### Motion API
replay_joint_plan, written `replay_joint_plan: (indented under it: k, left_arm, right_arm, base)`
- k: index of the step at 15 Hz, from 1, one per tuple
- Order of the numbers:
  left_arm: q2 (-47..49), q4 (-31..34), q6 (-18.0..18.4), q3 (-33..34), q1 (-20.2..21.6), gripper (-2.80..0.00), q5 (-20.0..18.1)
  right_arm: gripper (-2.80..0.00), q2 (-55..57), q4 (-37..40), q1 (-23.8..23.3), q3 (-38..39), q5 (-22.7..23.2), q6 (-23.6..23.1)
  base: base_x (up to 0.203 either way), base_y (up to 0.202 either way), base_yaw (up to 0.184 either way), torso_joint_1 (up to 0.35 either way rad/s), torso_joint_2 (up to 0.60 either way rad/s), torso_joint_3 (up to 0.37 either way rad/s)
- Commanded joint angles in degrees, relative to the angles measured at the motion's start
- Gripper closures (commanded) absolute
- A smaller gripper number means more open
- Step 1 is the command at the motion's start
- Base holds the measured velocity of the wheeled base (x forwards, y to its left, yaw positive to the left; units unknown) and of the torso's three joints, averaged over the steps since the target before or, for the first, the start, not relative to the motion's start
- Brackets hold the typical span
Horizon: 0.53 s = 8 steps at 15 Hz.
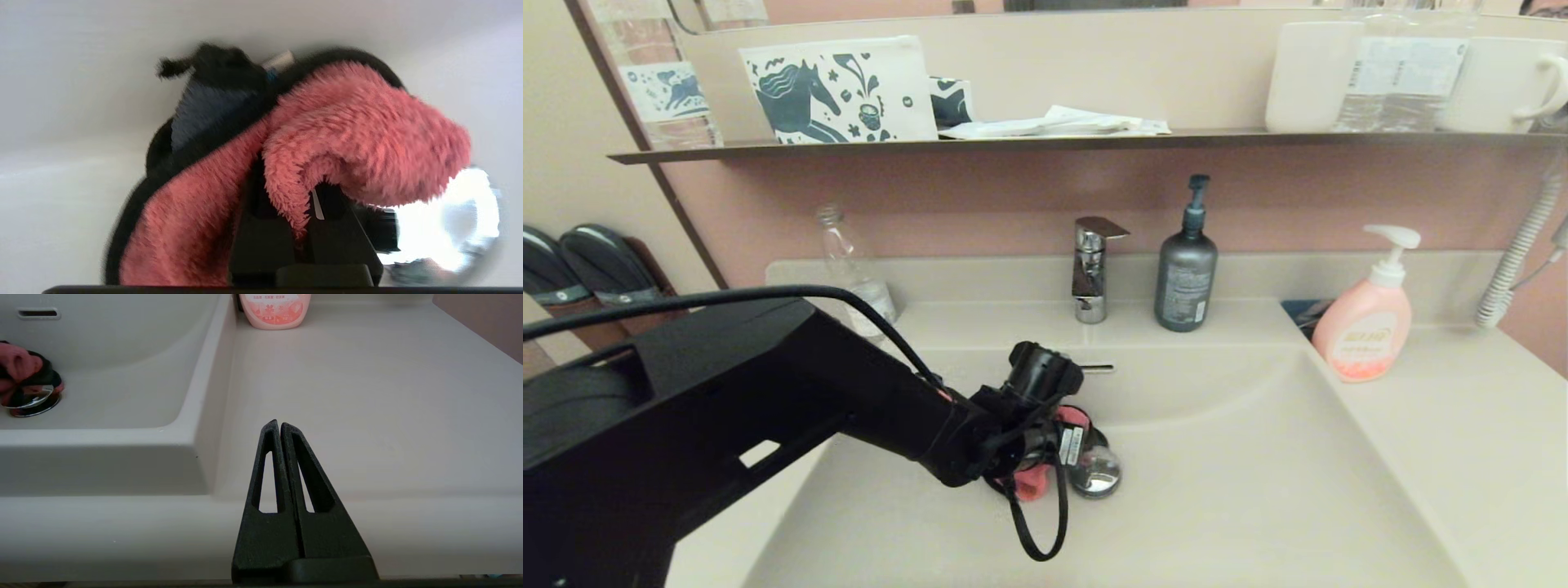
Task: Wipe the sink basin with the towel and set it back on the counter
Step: Wipe the sink
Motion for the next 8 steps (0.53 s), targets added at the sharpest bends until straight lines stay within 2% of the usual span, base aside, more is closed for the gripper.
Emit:
replay_joint_plan:
  k: [1,8]
  left_arm:
    - [0.6,0.3,-1.0,-1.1,-2.7,0.0,0.6]
    - [0.9,1.0,-6.3,-6.5,-9.7,0.0,4.5]
  right_arm:
    - [0.0,0.1,0.0,0.0,0.0,0.0,0.0]
    - [0.0,0.1,0.0,0.0,0.0,0.0,0.0]
  base:
    - [0.0,0.0,0.0,0.0,0.0,0.0]
    - [0.0,0.0,0.0,0.0,0.0,0.0]
